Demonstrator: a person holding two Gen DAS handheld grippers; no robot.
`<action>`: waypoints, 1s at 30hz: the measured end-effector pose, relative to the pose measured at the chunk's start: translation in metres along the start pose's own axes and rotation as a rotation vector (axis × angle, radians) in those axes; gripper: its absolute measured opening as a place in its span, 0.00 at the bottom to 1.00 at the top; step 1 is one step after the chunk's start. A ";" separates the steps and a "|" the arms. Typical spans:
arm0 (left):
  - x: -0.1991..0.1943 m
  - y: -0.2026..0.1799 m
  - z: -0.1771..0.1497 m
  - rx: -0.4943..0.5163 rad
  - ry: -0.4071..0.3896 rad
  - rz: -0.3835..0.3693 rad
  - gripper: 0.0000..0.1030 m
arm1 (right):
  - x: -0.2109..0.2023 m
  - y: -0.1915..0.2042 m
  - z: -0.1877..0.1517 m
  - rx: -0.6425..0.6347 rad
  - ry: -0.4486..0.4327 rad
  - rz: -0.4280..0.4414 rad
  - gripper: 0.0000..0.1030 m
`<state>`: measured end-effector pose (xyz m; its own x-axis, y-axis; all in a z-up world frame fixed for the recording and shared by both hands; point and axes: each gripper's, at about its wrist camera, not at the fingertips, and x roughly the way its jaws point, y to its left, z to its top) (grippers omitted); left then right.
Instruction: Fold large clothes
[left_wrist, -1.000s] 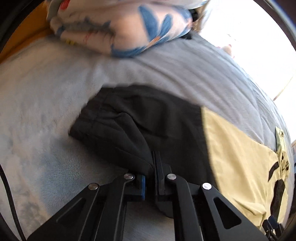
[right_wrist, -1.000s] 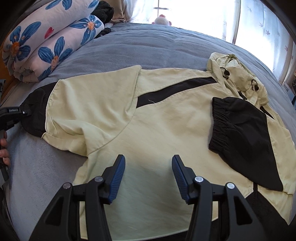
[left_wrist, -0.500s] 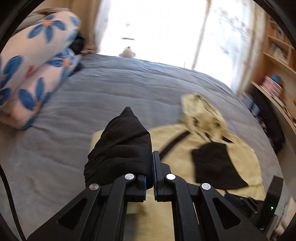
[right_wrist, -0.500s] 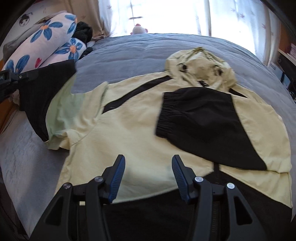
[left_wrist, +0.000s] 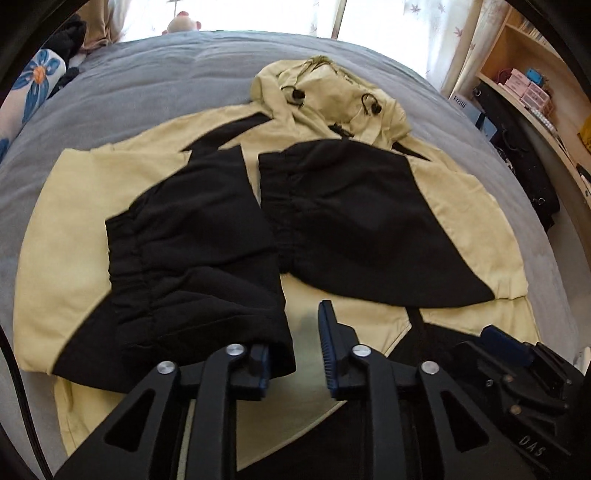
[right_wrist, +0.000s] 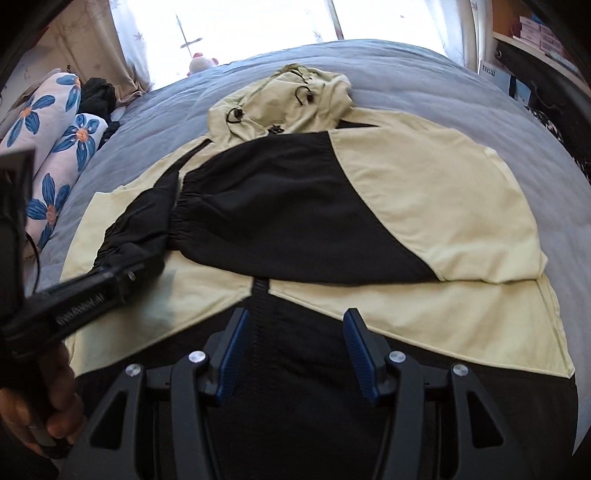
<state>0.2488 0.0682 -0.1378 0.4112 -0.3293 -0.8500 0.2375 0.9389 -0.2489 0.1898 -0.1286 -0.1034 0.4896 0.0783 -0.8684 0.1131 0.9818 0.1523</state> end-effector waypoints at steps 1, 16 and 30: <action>-0.001 0.000 -0.001 -0.003 0.006 -0.006 0.29 | 0.001 -0.001 0.000 0.001 0.002 0.007 0.51; -0.101 0.029 -0.003 0.015 -0.120 0.088 0.73 | -0.013 0.058 0.019 -0.150 -0.055 0.130 0.51; -0.110 0.119 -0.043 -0.200 -0.107 0.209 0.73 | 0.024 0.170 0.015 -0.592 -0.031 0.144 0.60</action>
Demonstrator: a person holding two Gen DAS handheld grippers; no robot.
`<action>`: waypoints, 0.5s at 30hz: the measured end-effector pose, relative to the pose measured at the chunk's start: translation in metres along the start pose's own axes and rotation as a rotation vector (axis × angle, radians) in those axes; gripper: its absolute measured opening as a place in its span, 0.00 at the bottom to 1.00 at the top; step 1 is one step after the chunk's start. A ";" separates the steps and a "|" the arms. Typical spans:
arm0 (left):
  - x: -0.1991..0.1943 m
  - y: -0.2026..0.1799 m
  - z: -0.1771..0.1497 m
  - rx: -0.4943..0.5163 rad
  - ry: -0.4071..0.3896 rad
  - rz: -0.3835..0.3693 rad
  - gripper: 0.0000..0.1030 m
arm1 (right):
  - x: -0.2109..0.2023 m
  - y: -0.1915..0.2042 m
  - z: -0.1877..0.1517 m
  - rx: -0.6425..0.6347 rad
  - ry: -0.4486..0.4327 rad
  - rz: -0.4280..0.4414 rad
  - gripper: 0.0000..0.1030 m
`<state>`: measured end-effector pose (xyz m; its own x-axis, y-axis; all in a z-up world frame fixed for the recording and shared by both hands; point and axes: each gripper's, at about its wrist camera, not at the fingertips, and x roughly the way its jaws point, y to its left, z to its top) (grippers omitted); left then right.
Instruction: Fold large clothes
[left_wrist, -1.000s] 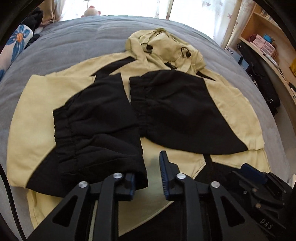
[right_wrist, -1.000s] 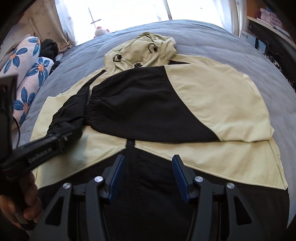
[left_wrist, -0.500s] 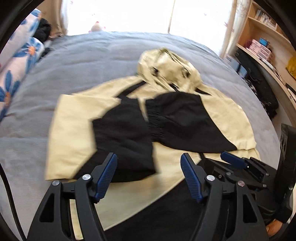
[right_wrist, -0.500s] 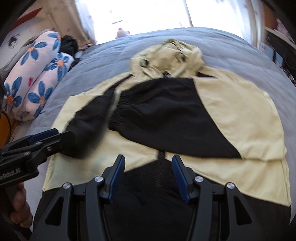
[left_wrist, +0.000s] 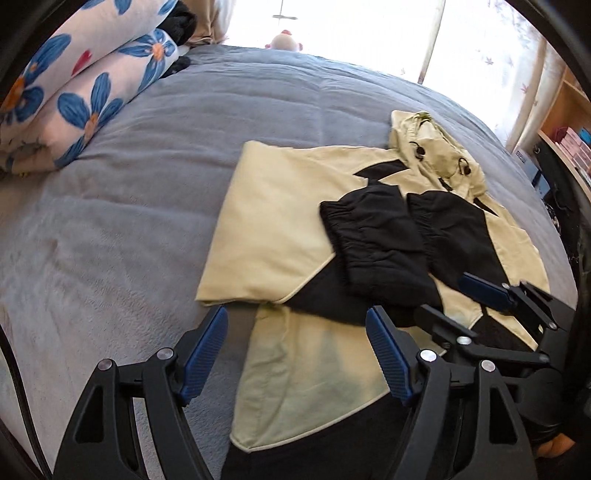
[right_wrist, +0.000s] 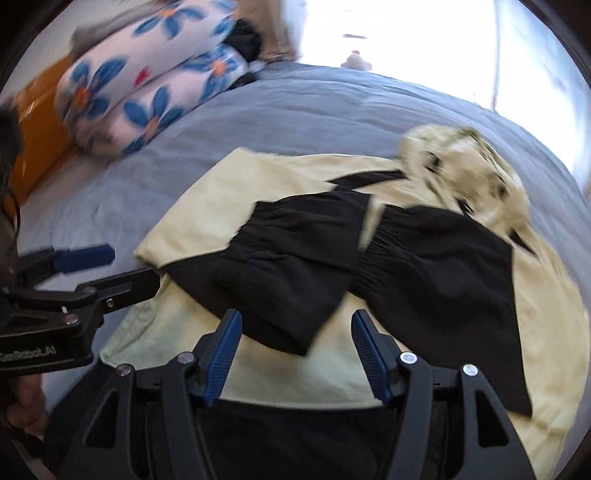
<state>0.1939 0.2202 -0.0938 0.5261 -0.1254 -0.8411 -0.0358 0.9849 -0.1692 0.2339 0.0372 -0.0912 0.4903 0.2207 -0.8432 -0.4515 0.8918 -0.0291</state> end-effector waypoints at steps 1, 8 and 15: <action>0.000 0.002 -0.002 -0.003 -0.004 0.005 0.73 | 0.005 0.005 0.001 -0.034 0.005 -0.020 0.60; 0.001 0.016 -0.009 -0.040 -0.009 0.006 0.73 | 0.036 0.012 0.009 -0.096 0.058 -0.089 0.06; -0.013 0.016 -0.012 -0.047 -0.041 -0.003 0.73 | -0.048 -0.040 0.049 0.136 -0.214 -0.007 0.05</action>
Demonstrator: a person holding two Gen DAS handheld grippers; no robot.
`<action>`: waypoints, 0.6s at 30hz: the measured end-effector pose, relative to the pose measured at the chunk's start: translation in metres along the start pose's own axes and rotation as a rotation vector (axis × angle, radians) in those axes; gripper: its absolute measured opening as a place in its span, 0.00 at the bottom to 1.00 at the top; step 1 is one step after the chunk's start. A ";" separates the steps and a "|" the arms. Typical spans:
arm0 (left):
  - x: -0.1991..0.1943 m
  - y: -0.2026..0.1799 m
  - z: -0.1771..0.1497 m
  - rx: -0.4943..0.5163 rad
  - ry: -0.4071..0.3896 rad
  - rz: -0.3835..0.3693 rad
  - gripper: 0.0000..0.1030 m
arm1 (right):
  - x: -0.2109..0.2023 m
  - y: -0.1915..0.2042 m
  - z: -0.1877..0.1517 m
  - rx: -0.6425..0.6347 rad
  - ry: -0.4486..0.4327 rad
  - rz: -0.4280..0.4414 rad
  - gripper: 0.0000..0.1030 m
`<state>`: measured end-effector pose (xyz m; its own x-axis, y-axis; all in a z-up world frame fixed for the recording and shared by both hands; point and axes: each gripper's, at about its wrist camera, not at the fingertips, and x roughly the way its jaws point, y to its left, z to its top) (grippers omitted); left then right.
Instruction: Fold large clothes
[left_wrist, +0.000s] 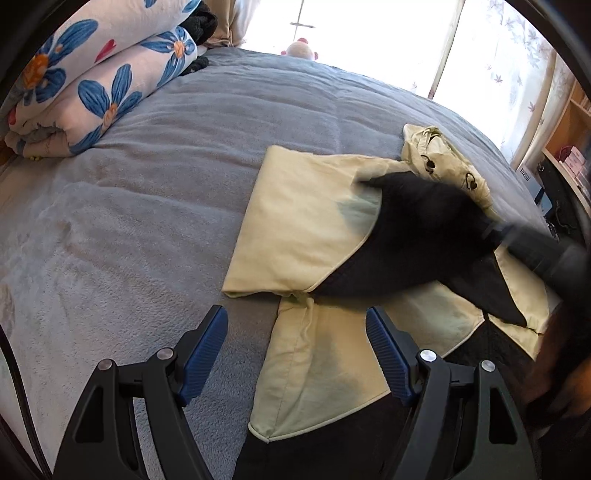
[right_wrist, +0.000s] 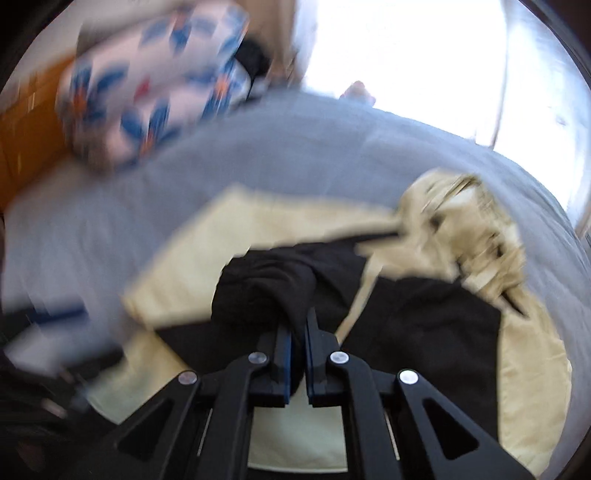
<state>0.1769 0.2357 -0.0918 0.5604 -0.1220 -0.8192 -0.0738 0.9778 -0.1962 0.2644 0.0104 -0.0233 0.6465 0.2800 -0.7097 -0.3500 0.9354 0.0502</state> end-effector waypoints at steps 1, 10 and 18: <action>-0.002 -0.002 -0.001 0.005 -0.004 -0.002 0.73 | -0.014 -0.018 0.006 0.068 -0.036 0.004 0.05; 0.006 -0.024 -0.005 0.076 0.021 -0.030 0.73 | -0.038 -0.161 -0.088 0.446 0.175 -0.239 0.33; 0.040 -0.038 0.028 0.173 0.080 -0.038 0.73 | -0.053 -0.216 -0.136 0.589 0.232 -0.148 0.52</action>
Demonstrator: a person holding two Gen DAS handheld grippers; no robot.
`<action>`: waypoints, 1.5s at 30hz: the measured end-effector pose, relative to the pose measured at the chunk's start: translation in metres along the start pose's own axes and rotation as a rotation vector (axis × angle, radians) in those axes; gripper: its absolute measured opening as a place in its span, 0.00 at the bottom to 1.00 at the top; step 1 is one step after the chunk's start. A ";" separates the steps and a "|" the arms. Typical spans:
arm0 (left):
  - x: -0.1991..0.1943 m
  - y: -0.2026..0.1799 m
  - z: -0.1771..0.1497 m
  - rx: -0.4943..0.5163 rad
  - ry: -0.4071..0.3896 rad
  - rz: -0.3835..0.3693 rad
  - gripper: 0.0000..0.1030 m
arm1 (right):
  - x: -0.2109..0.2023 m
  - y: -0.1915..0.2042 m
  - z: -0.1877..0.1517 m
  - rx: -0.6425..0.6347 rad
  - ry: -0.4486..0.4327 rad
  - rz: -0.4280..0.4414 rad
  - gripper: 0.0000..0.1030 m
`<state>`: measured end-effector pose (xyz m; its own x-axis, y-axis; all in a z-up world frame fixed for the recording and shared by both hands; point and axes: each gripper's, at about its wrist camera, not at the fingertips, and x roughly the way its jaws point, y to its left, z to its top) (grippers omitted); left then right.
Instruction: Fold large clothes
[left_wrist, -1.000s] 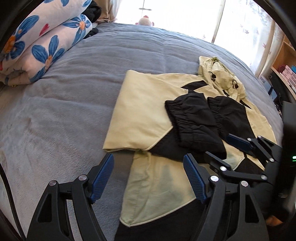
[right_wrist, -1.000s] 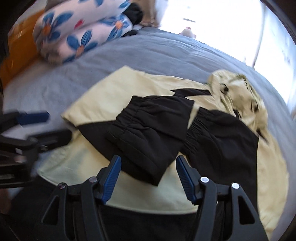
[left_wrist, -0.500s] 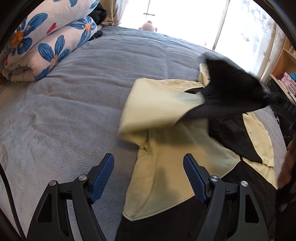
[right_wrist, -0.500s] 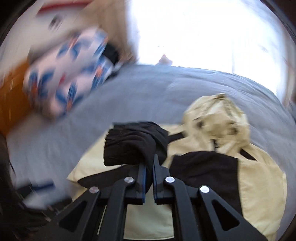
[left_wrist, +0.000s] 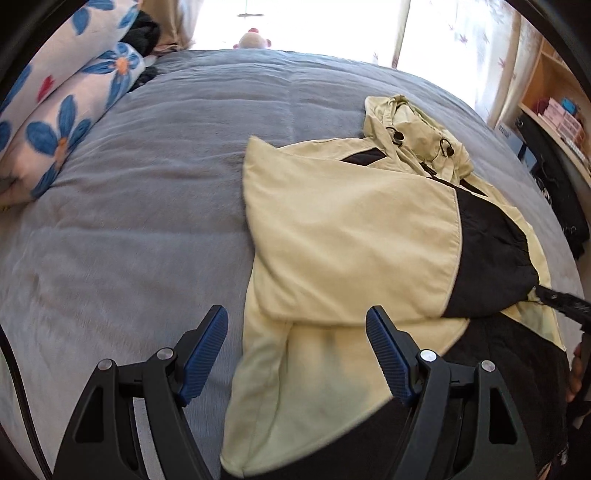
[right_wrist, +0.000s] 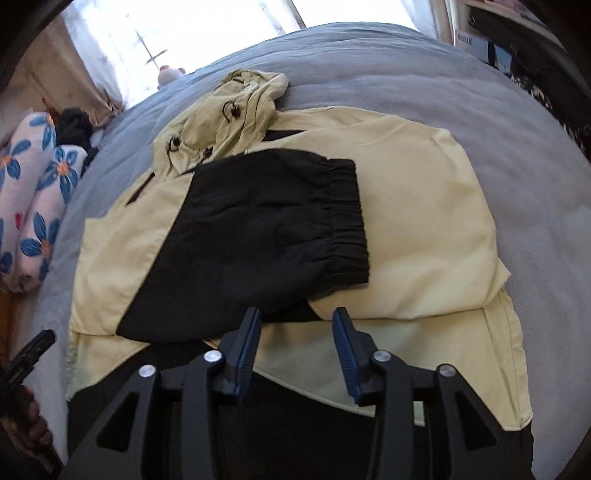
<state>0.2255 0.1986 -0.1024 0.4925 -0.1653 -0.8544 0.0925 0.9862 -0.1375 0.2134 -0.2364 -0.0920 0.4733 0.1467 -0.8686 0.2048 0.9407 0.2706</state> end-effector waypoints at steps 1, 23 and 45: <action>0.006 0.000 0.006 0.003 0.009 -0.004 0.73 | -0.001 -0.003 0.006 0.012 -0.014 0.009 0.55; 0.115 0.032 0.096 -0.109 0.100 0.003 0.05 | 0.072 -0.001 0.078 -0.119 -0.042 -0.053 0.27; 0.043 -0.004 0.091 -0.036 -0.097 0.045 0.54 | 0.015 0.043 0.047 -0.259 -0.207 -0.204 0.58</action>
<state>0.3248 0.1863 -0.0929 0.5772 -0.1194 -0.8078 0.0379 0.9921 -0.1196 0.2697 -0.2080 -0.0742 0.6134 -0.0908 -0.7845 0.1020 0.9942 -0.0353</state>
